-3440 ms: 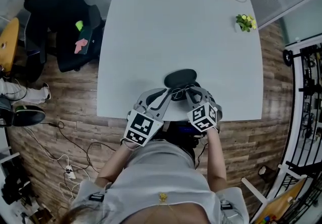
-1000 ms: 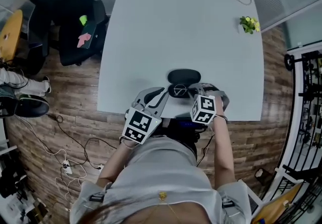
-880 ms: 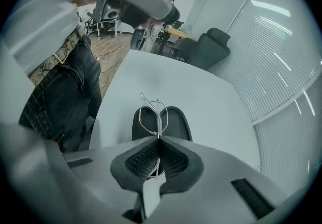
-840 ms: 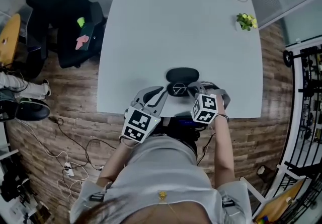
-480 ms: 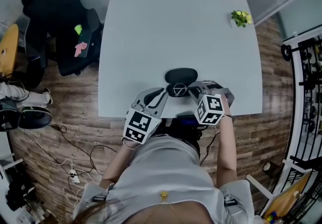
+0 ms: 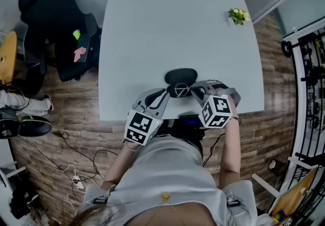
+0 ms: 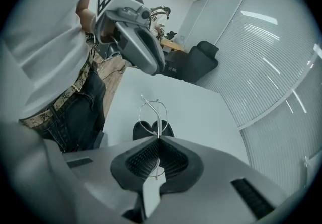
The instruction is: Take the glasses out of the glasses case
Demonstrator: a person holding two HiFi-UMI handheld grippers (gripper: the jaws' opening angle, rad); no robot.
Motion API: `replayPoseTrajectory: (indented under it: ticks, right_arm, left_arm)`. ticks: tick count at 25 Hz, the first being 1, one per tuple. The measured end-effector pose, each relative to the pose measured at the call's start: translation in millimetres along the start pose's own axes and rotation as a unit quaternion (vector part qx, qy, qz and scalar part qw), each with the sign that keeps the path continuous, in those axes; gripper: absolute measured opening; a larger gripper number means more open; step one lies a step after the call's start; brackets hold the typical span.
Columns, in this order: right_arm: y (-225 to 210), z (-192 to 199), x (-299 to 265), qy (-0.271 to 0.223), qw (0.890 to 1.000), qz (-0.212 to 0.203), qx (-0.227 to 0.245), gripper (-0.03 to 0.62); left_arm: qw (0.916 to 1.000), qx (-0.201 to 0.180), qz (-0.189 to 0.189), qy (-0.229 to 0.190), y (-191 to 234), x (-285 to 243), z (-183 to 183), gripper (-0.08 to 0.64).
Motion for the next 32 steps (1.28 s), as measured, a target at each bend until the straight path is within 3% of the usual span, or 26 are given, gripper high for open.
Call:
replayPoseTrajectory:
  ticks: [14, 32]
  right_arm:
    - [-11, -19, 35, -0.031, 0.999, 0.020, -0.018, 0.018]
    - [-8, -18, 29, -0.015, 1.000, 0.011, -0.010, 0.018]
  left_arm:
    - [0.9999, -0.010, 0.010, 0.003, -4, -2, -2, 0.063]
    - [0.9999, -0.011, 0.010, 0.003, 4, -2, -3, 0.063]
Point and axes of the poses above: the fingertips, and each gripper's own axes: x backward along the fingers, y to its left, z out of its underside, the point moved 5 cm from there along x, backward along the fingers, and after that the axes turned 9 degrees about z, right-handed, at the moved point
